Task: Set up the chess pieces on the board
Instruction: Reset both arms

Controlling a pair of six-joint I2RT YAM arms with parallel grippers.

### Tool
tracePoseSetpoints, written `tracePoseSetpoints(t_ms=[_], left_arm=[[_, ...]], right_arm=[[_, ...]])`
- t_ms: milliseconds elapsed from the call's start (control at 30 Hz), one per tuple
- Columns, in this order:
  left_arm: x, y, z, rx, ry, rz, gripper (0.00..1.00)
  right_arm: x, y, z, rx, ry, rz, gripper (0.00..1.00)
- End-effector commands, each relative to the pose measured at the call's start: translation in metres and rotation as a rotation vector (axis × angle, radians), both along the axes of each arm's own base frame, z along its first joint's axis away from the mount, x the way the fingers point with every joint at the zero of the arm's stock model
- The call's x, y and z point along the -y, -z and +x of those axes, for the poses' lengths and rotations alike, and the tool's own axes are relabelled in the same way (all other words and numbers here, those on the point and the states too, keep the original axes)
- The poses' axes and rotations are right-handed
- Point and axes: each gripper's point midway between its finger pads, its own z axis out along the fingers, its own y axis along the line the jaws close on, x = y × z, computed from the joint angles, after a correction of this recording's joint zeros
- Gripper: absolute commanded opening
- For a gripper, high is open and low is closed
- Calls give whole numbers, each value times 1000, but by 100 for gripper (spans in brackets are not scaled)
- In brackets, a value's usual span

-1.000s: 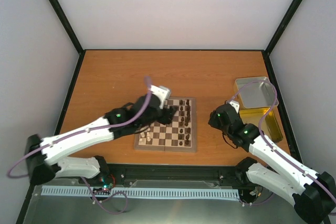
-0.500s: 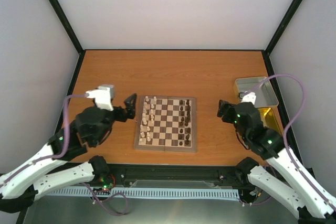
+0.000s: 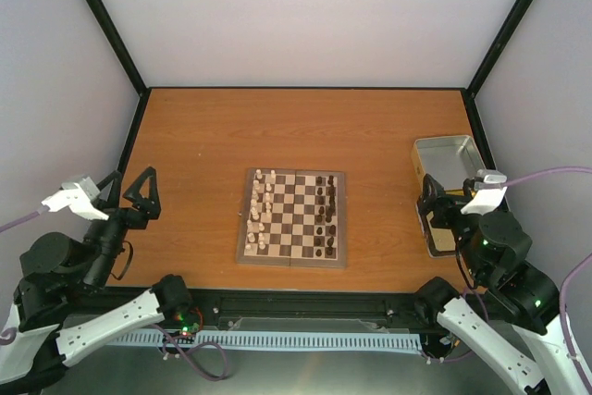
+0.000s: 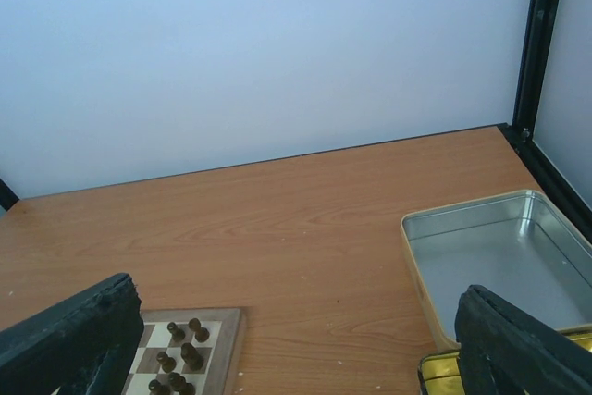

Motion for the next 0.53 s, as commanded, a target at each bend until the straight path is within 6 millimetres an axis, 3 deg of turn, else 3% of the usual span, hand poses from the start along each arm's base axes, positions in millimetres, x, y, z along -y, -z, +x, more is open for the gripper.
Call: tracePoseSetpoints(t_ms=[0,500], left_arm=[[-10,2,-2,-12,-32,50,100],[-9,0,-1,-32,-34,38,100]], right_arm=[[10,0,-6,1,25,-44,92],[8,-2,-7,28,8,-29,93]])
